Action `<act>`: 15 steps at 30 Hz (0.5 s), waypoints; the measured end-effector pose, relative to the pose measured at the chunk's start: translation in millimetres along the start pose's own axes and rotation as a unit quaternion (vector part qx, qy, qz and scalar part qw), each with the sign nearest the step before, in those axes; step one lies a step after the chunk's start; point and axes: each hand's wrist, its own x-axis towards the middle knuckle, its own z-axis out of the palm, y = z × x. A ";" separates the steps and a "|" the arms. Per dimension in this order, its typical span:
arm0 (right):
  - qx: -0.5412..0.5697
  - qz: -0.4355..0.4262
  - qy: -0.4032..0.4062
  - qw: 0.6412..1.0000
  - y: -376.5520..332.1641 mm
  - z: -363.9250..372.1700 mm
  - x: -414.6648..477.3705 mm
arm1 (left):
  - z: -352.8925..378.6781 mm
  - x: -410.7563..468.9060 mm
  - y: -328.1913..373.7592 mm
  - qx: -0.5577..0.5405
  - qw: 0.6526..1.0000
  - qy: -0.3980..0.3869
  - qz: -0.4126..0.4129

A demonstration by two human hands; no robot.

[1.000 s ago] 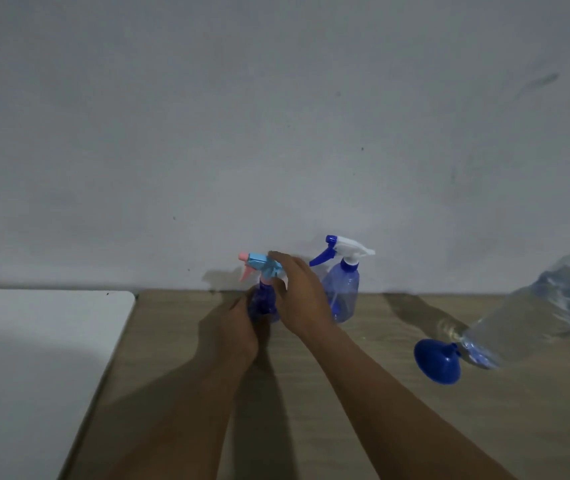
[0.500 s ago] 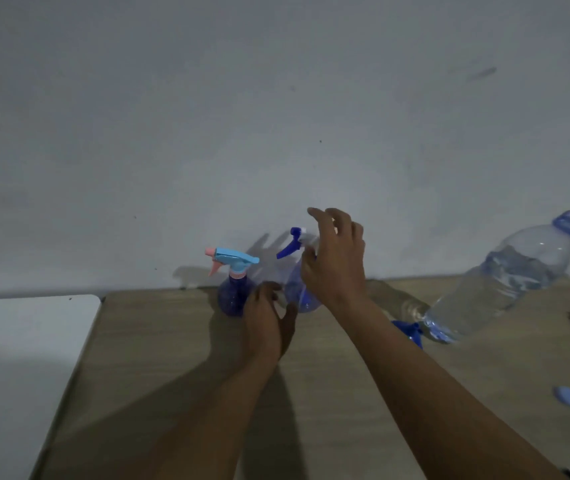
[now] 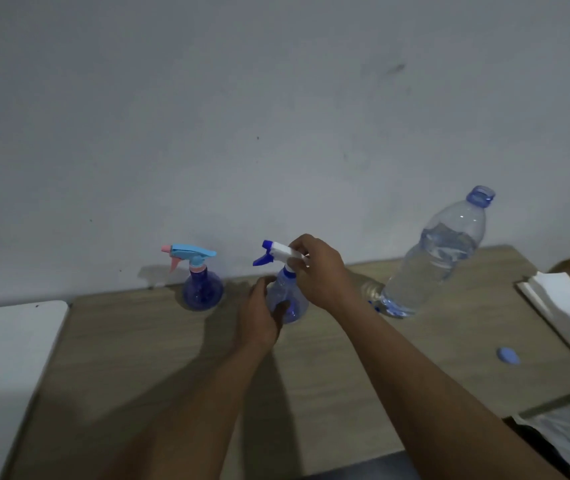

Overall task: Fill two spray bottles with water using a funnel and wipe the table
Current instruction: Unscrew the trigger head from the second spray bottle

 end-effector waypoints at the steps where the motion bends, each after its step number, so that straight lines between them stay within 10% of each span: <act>1: 0.015 0.003 0.002 1.000 4.2 -6.8 -8.3 | 0.5 -7.0 5.2 0.012 1.000 -0.010 0.016; 15: 0.081 -0.021 -0.050 0.995 79.4 -113.5 -100.2 | 73.5 -122.2 66.9 0.015 0.998 -0.051 0.030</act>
